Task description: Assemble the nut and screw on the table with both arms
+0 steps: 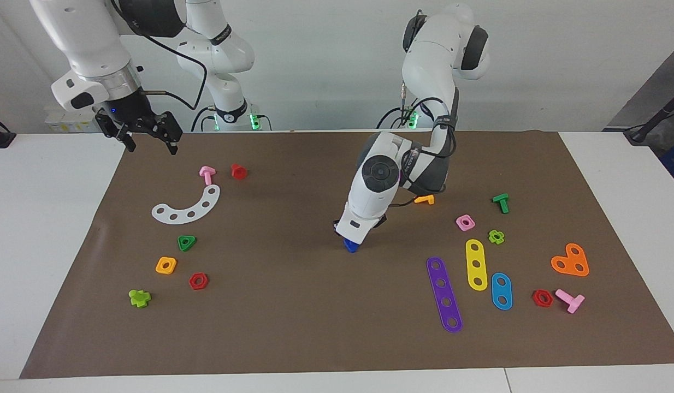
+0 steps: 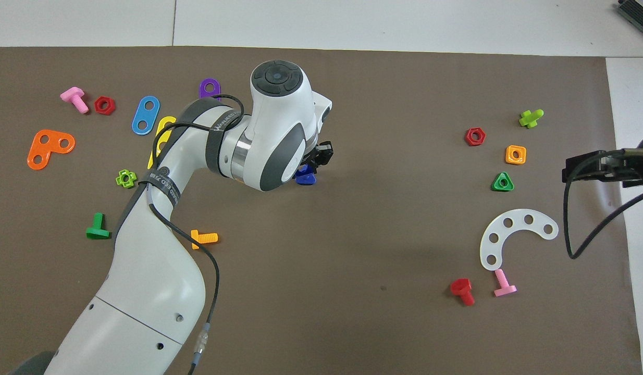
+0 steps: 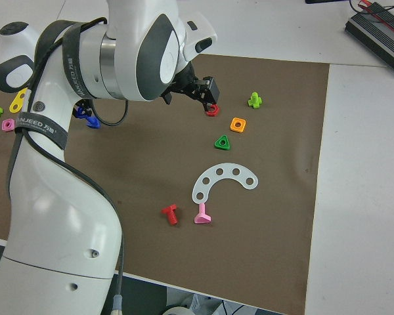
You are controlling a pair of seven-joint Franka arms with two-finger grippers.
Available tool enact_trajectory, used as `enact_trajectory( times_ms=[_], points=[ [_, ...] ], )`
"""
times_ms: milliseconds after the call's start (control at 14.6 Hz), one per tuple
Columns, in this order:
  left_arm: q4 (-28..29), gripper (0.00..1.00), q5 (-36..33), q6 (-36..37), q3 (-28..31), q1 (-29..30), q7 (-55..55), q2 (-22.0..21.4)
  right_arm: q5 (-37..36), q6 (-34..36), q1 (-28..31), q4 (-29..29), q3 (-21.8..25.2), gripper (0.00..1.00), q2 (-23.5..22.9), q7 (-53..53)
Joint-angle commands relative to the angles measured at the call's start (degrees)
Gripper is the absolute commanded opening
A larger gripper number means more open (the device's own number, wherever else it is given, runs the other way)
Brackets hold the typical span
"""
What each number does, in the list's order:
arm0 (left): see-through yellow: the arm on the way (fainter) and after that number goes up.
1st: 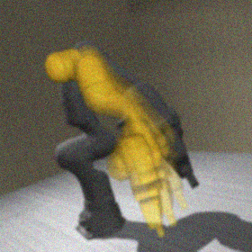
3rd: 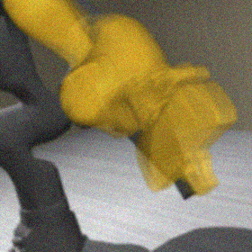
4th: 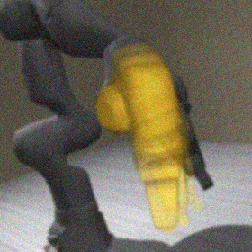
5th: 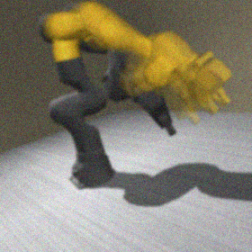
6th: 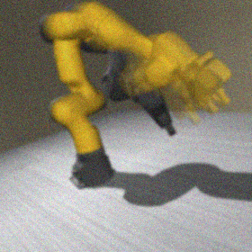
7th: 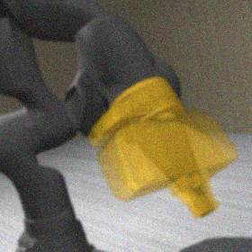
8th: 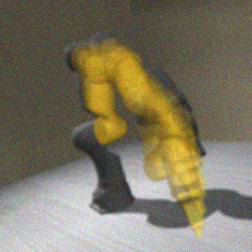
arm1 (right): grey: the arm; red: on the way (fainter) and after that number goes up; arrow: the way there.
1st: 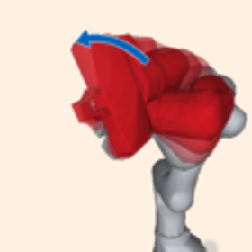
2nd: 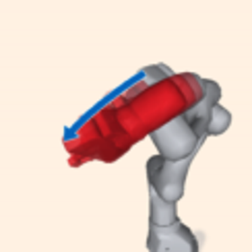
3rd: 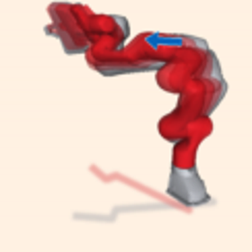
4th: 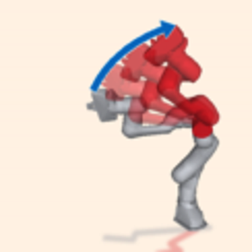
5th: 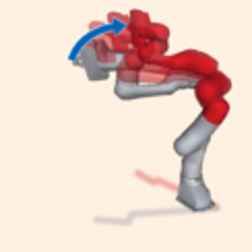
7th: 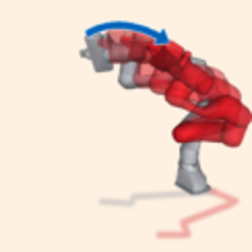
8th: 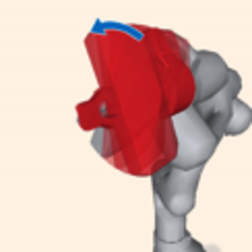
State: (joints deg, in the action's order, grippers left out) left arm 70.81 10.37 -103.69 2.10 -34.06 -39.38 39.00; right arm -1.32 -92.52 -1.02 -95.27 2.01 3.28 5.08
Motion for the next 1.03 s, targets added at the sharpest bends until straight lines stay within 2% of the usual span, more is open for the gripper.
enact_trajectory(
  times_ms=[0, 958],
  points=[
    [-1.11, 0.36, 1.14, -0.98, 0.27, 0.66, -0.52, 0.55, 0.62, 0.41, 0.31, -0.88, -0.25, 1.00, 1.03, 0.46],
    [2.49, 0.33, 0.79, -4.59, 0.45, -0.30, -0.52, 0.38, 0.71, 0.41, 0.31, -0.88, -0.25, 1.00, 1.03, 0.46]
  ],
)
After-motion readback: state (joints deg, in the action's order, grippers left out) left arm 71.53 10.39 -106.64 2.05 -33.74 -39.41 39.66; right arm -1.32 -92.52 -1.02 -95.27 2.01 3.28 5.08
